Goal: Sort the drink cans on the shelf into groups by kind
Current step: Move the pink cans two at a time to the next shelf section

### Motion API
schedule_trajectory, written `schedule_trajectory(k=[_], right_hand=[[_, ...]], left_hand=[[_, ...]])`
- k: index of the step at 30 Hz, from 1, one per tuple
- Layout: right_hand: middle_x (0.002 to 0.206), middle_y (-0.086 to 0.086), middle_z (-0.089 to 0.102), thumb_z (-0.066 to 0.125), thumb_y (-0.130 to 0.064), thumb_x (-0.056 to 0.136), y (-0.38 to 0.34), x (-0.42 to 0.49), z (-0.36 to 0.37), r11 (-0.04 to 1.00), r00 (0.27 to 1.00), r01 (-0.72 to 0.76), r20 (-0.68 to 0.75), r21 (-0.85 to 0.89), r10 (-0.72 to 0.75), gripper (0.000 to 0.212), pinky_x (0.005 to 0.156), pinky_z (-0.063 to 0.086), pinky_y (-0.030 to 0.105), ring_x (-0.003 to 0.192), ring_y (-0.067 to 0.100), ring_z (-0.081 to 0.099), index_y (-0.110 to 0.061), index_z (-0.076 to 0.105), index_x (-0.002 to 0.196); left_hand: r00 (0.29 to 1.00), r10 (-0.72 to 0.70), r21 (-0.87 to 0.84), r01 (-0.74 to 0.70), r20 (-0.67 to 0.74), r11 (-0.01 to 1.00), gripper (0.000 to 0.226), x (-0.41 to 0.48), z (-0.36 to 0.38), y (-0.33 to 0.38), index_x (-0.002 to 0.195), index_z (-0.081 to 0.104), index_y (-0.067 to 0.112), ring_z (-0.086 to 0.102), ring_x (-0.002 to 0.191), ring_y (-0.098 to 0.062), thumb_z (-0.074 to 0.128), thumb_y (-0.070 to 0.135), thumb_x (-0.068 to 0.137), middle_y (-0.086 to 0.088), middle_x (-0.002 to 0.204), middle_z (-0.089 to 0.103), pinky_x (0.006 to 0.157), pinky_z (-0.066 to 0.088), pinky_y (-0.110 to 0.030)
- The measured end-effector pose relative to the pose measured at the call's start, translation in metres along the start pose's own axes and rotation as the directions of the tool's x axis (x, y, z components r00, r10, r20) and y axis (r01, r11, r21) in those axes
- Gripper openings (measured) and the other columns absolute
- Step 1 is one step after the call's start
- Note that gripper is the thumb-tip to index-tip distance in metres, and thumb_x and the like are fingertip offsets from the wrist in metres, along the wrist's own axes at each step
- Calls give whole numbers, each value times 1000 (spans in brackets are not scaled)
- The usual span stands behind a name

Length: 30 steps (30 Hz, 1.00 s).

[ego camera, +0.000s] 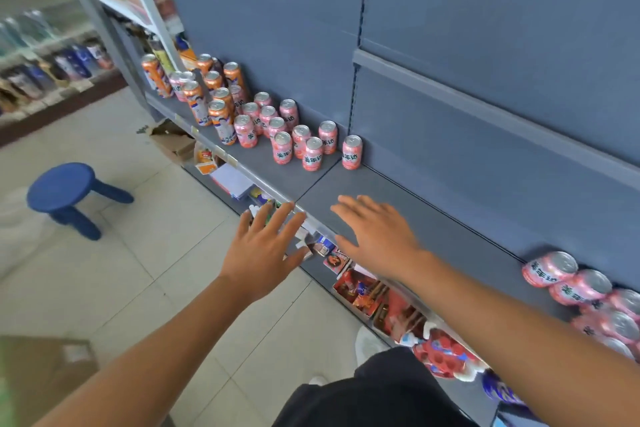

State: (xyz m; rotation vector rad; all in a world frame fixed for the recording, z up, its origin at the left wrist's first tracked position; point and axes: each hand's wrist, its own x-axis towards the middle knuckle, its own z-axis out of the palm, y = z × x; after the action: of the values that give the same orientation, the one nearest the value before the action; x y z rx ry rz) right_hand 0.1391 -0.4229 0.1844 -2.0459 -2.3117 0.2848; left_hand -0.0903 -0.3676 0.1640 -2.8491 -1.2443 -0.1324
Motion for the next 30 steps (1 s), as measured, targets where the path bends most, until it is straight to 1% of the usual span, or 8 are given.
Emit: schedule_trajectory(k=[7, 12, 18, 20, 22, 24, 26, 30], right_hand=[[154, -1, 39, 46, -42, 98, -8, 60, 9, 997, 997, 74, 13, -18, -74, 51, 104, 37, 46, 136, 26, 38, -23, 38, 144], [157, 1, 36, 44, -44, 99, 7, 116, 21, 995, 994, 95, 49, -22, -94, 51, 108, 34, 48, 139, 28, 35, -24, 35, 145], [163, 1, 26, 43, -43, 99, 32, 193, 30, 999, 989, 36, 141, 18, -38, 55, 111, 31, 49, 147, 30, 26, -26, 31, 150], [163, 0, 24, 45, -41, 98, 41, 215, 32, 999, 986, 18, 166, 42, -25, 55, 108, 35, 51, 147, 31, 26, -25, 34, 149], [161, 1, 28, 49, -40, 95, 50, 235, 35, 999, 985, 28, 169, 44, -35, 54, 101, 42, 52, 144, 33, 32, -23, 41, 145], [155, 2, 39, 55, -39, 90, 58, 254, 36, 999, 985, 26, 170, 27, -30, 52, 88, 49, 49, 134, 33, 44, -21, 49, 139], [148, 1, 46, 58, -40, 87, 66, 271, 37, 1000, 986, -5, 167, 3, 4, 52, 77, 50, 45, 123, 31, 51, -21, 52, 135], [147, -2, 42, 55, -40, 90, 73, 301, 41, 996, 986, -82, 148, 29, 76, 50, 82, 49, 44, 123, 28, 47, -21, 48, 136]], left_hand=[[993, -96, -6, 96, 70, 995, 57, 6, 14, -43, 140, 45, 26, 52, 124, -35, 35, 59, 95, -2, 143, 50, 100, 45, -57], [980, -142, 22, 141, 136, 990, 56, 46, 26, -78, 143, 40, 28, 48, 131, -37, 41, 59, 96, -3, 146, 49, 104, 42, -60], [968, -172, 87, 158, 184, 984, 54, 117, 29, -125, 140, 50, 25, 51, 129, -39, 44, 55, 96, -5, 141, 55, 101, 44, -62], [968, -173, 111, 155, 180, 982, 53, 140, 28, -137, 138, 52, 24, 52, 128, -39, 43, 54, 96, -6, 139, 57, 100, 44, -62], [966, -184, 115, 165, 183, 980, 53, 161, 30, -148, 137, 53, 24, 52, 127, -40, 51, 54, 93, -6, 138, 57, 100, 43, -63], [959, -195, 110, 176, 203, 978, 55, 179, 35, -159, 135, 54, 24, 52, 128, -41, 63, 51, 88, -6, 137, 57, 99, 43, -64], [955, -192, 110, 171, 228, 979, 58, 196, 40, -169, 133, 54, 24, 52, 127, -41, 69, 50, 84, -5, 136, 58, 98, 45, -63], [948, -154, 113, 127, 280, 986, 60, 231, 54, -196, 131, 58, 24, 55, 125, -42, 73, 53, 80, -5, 133, 60, 96, 46, -63]])
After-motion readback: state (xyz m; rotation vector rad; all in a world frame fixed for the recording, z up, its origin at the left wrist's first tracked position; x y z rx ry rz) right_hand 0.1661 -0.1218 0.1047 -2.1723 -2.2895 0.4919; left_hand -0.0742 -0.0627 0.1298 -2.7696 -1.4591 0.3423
